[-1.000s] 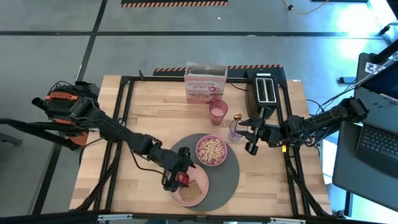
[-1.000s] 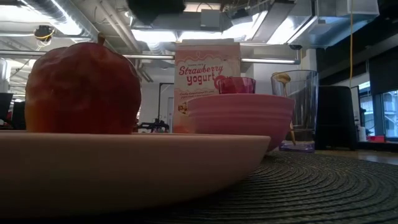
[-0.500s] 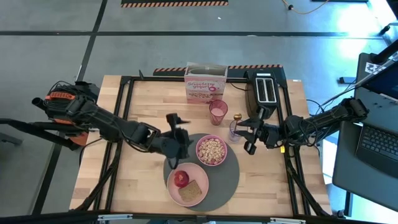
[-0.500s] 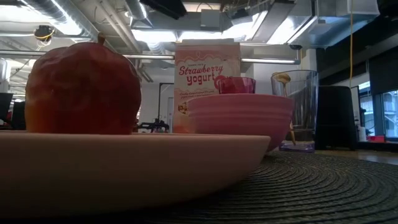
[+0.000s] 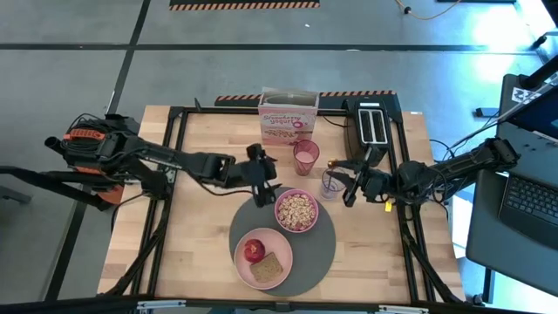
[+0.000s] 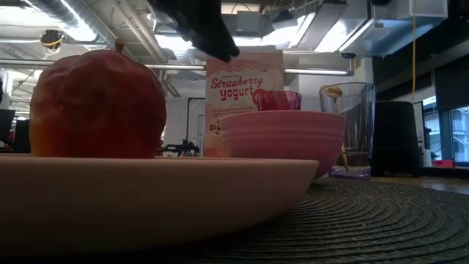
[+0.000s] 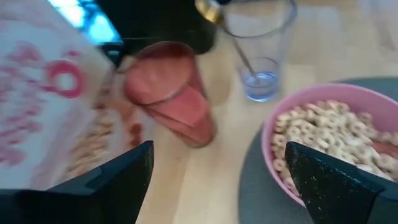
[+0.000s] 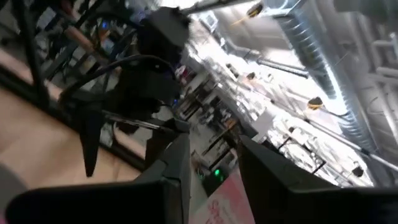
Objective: Arrange a breakfast setting
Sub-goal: Put the spoon on the grey placemat to the left of the pink bowl
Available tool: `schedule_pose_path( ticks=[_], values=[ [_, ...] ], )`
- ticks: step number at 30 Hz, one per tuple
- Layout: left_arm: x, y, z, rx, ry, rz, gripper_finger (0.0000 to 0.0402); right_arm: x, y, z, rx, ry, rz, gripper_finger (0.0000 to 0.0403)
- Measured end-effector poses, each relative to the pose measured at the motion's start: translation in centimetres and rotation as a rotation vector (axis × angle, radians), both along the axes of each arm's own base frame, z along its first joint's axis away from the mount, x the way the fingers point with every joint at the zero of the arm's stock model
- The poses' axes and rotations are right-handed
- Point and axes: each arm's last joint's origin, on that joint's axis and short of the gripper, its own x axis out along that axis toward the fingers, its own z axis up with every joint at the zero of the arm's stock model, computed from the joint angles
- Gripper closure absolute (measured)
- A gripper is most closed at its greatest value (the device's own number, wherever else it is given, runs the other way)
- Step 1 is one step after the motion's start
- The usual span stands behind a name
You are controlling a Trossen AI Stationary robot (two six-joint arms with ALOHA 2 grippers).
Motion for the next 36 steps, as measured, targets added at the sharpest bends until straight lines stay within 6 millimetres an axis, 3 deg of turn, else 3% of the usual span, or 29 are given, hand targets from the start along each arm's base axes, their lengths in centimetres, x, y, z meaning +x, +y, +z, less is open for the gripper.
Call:
schedule_pose_path(
  ticks=[6, 9, 13, 17, 21, 25, 29, 36],
  values=[
    [-0.1, 3.4, -1.0, -0.011, -0.048, 0.042, 0.0047, -0.9, -0.4, -0.9, -0.022, 0.034, -0.058, 0.0299],
    [-1.0, 4.3, 0.7, -0.012, -0.109, 0.067, 0.0047, -2.1, -0.9, 0.1, -0.022, -0.014, -0.096, 0.0299],
    [-3.7, 3.4, 2.8, -0.011, -0.205, 0.017, 0.0052, -4.2, -0.8, 1.2, 0.038, -0.058, -0.052, 0.0299],
    [-8.1, 2.1, 3.6, -0.020, -0.384, -0.043, 0.0067, -5.5, -0.3, 0.9, 0.091, -0.017, -0.055, 0.0299],
    [-12.0, 1.2, 1.0, -0.063, -0.563, -0.101, 0.0077, -6.2, 0.1, 1.3, 0.153, -0.035, -0.124, 0.0299],
    [-14.4, 0.8, -2.6, -0.159, -0.693, -0.166, 0.0078, -6.3, 0.3, 1.6, 0.171, -0.058, -0.160, 0.0299],
    [-15.5, 0.8, -4.9, -0.220, -0.726, -0.173, 0.0078, -6.1, 0.5, 2.0, 0.125, -0.095, -0.148, 0.0299],
    [-15.4, 0.7, -4.8, -0.279, -0.767, -0.195, 0.0078, -5.2, 0.5, 2.3, -0.021, -0.135, -0.141, 0.0299]
  ],
)
